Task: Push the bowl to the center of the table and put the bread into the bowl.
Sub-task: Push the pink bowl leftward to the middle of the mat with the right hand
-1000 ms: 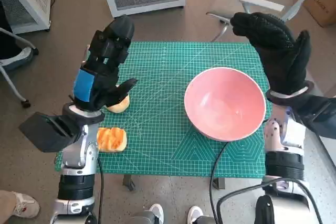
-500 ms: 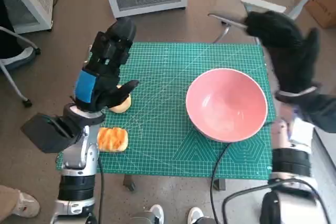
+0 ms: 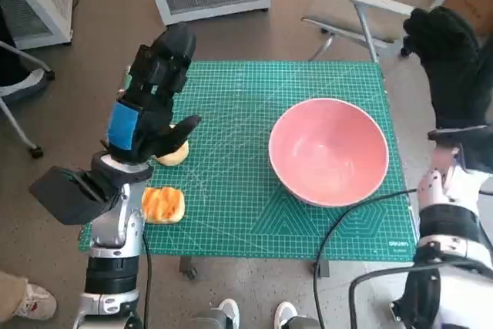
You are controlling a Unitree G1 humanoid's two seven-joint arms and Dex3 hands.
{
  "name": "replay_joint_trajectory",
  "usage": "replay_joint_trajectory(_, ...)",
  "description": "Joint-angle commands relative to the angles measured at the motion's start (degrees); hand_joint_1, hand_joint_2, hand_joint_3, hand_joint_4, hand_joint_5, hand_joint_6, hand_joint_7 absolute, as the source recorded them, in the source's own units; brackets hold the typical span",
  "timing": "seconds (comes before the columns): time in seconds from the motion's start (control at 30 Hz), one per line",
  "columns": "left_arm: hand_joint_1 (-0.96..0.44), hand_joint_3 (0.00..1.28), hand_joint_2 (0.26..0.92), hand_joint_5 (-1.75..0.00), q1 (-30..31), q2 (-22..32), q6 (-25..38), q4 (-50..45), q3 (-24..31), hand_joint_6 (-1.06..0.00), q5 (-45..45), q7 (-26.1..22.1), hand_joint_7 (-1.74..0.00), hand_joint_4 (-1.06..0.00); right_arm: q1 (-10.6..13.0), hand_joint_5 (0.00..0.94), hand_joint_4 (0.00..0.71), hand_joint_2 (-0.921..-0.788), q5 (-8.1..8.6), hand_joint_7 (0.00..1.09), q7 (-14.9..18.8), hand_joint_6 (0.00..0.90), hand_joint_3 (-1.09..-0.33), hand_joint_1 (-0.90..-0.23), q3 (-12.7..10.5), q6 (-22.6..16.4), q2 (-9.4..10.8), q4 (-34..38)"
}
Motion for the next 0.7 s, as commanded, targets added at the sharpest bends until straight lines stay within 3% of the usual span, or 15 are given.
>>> replay_joint_trajectory(0.03,-0.62,0.20,0.921,0.00,0.5,0.0,-0.8,0.0,0.0,0.00,0.7,0.3,-0.49,-0.09,0.2,0.000,0.162,-0.921,-1.35,0.23,-1.9,0.193,-0.748,-0.620,-0.2,1.4,-0.3,2.4)
replay_joint_trajectory(0.37,-0.62,0.20,0.921,0.00,0.8,-0.1,-0.7,-0.3,0.0,0.00,0.7,0.7,-0.49,-0.08,0.7,0.000,0.153,-0.921,-3.08,0.21,-4.8,0.181,-0.766,-0.620,-0.2,3.4,-0.6,4.5)
replay_joint_trajectory(0.7,-0.61,0.20,0.921,0.00,1.5,-0.1,0.1,-1.1,0.0,0.00,0.4,1.4,-0.48,-0.07,1.7,0.002,0.133,-0.921,-3.85,0.19,-6.8,0.165,-0.819,-0.566,-0.3,7.3,-0.7,6.1)
